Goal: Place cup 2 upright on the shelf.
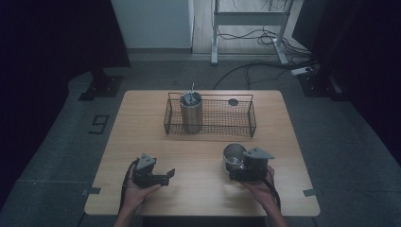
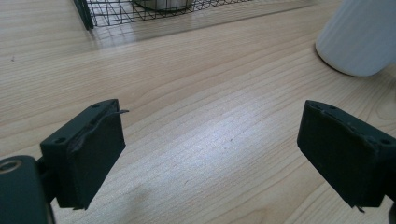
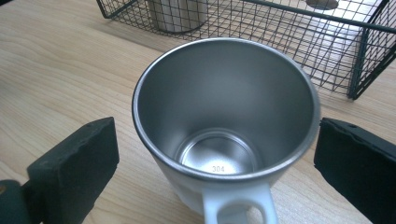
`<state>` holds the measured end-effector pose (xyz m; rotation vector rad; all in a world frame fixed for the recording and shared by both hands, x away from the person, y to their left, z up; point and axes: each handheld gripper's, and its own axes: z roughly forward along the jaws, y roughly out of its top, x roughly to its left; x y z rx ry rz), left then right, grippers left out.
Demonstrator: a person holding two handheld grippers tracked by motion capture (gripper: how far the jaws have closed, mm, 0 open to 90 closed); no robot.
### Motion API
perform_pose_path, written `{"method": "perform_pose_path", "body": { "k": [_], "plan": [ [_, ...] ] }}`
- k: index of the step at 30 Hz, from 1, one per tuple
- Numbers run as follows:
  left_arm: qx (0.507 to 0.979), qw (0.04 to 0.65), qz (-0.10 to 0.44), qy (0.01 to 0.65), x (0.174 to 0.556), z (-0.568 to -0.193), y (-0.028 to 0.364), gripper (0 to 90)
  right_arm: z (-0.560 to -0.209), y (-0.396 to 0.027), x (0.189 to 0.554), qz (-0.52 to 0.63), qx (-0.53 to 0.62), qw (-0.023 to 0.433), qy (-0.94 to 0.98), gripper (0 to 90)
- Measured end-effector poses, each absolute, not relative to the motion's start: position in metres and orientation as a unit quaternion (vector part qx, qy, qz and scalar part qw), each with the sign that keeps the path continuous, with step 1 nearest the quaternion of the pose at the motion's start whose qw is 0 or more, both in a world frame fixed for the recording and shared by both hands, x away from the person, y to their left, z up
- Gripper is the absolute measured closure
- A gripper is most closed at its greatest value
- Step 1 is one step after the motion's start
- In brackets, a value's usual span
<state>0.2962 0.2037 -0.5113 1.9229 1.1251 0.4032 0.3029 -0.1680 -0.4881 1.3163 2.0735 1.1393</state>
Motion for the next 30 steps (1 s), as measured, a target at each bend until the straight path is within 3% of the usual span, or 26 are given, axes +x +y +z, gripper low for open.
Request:
{"method": "perform_pose_path", "body": {
  "k": [7, 15, 20, 30],
  "plan": [
    [0.743, 0.446, 0.171, 0.469, 0.295, -0.507, 0.210, 8.5, -0.494, -0.159, 0.315, 0.391, 0.477, 0.220, 0.756, 0.0],
    [0.750, 0.438, 0.168, 0.466, 0.295, -0.509, 0.209, 8.5, -0.502, -0.149, 0.325, 0.369, 0.475, 0.239, 0.762, 0.4],
    [0.755, 0.435, 0.165, 0.463, 0.295, -0.511, 0.206, 8.5, -0.507, -0.149, 0.325, 0.367, 0.474, 0.247, 0.761, 6.4],
    [0.763, 0.428, 0.160, 0.457, 0.294, -0.514, 0.202, 8.5, -0.508, -0.153, 0.326, 0.378, 0.462, 0.235, 0.767, 7.2]
  ]
}}
